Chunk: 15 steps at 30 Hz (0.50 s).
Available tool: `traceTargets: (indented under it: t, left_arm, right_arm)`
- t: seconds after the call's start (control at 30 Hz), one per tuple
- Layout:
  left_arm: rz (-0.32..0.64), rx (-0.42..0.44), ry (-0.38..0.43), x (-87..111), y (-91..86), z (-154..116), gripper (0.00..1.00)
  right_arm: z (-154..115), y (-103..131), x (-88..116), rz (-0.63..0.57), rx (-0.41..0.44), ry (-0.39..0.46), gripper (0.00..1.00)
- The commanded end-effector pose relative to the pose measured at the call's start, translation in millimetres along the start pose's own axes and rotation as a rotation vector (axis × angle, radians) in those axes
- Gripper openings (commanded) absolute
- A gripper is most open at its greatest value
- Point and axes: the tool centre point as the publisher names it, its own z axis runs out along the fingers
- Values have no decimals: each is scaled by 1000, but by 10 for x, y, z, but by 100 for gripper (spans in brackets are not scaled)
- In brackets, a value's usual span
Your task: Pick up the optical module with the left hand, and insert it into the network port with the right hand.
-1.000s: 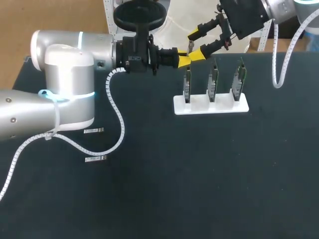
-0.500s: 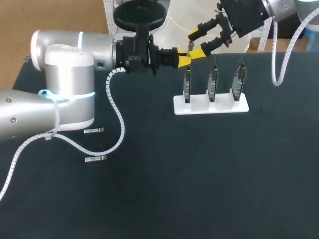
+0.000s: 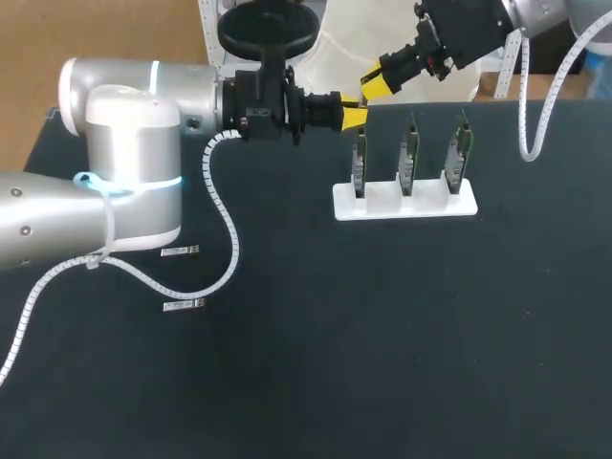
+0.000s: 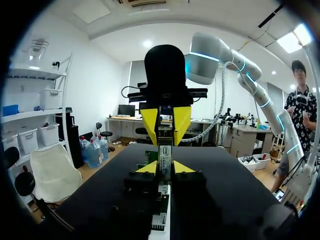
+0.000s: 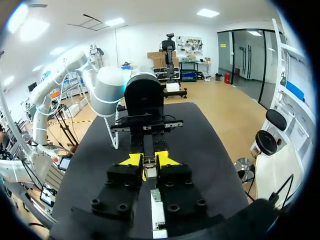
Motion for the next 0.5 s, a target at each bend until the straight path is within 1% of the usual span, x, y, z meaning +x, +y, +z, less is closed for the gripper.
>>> traceTargets:
  t: [0.03,0.27,0.3,0.33,0.37,0.5]
  left_arm:
    - [2,-10,-3,3,-25,-6,0]
    - [2,-10,-3,3,-25,-6,0]
    - [2,-10,-3,3,-25,-6,31]
    - [2,-10,-3,3,-25,-6,92]
    - [2,-10,-3,3,-25,-6,100]
    - [2,-10,-3,3,-25,-6,100]
  right_arm:
    - [10,-12,-12,0,-5,2,0]
    - [2,4,-4,5,-2,1,0]
    - [1,7,-3,5,-3,1,0]
    - [0,8,-2,5,-2,1,0]
    - [-3,10,-2,5,-2,0,0]
    - [-9,23,-2,4,-1,-2,0]
